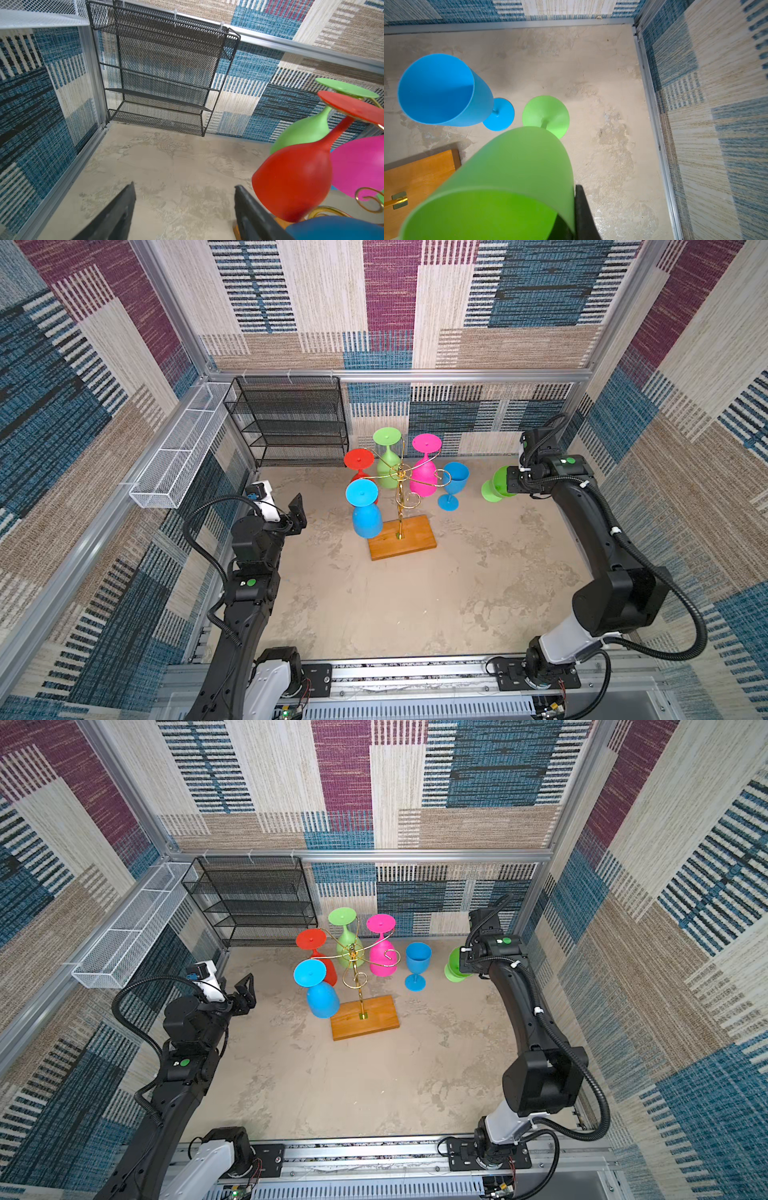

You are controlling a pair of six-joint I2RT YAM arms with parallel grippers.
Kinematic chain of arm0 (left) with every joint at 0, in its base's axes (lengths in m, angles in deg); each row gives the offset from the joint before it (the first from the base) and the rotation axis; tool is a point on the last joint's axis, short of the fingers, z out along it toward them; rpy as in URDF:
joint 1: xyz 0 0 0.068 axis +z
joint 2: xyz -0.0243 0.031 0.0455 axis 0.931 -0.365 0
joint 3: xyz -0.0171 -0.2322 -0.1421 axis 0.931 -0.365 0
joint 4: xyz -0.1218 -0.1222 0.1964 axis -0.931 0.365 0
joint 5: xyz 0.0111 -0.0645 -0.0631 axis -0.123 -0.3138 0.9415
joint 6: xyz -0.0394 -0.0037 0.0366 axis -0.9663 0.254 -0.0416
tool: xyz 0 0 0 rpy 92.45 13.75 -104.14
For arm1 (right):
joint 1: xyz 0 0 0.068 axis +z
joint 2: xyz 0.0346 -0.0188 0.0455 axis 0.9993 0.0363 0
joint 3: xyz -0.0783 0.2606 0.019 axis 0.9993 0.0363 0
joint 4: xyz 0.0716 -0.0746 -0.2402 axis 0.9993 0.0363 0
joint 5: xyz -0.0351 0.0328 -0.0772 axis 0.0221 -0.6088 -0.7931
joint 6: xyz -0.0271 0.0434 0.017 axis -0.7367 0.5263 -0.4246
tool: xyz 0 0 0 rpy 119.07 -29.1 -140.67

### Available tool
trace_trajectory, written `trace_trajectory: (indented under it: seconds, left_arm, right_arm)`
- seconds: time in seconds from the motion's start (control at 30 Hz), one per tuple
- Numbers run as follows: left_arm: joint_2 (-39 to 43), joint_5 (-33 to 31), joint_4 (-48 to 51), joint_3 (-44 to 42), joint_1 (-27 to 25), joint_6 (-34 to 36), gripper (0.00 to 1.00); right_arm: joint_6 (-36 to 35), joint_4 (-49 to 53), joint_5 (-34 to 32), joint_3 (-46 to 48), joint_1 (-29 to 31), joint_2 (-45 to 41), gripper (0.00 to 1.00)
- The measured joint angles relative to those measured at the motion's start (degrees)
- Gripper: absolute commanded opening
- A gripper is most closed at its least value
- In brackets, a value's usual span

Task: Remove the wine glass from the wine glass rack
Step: 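Carry the green glass beside the standing blue glass and turn it upright, then lower the green glass onto the table and open the right gripper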

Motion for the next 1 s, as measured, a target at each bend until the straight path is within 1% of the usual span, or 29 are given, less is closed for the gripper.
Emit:
trace_trajectory:
  seconds: [0.4, 0.53, 0.67, 1.0]
  left_arm:
    - [0.28, -0.13, -0.33, -0.87, 0.15, 0.44, 0.77]
    - [0.28, -0.09, -1.11, -0.92, 0.28, 0.48, 0.77]
    - [0.28, 0.04, -1.81, -0.96, 0.42, 0.48, 0.77]
    - [0.35, 1.01, -1.97, -1.03, 0.63, 0.48, 0.77]
  right_arm:
    - [-1.68, 0.50, 3.63, -6.10, -0.07, 10.56, 0.00]
    - [-1.81, 1.01, 3.65, -7.63, -0.07, 13.18, 0.00]
    - [-2.01, 1.36, 3.63, -9.25, -0.09, 14.99, 0.00]
    - [-2.23, 2.86, 3.58, -10.49, -0.09, 18.05, 0.06]
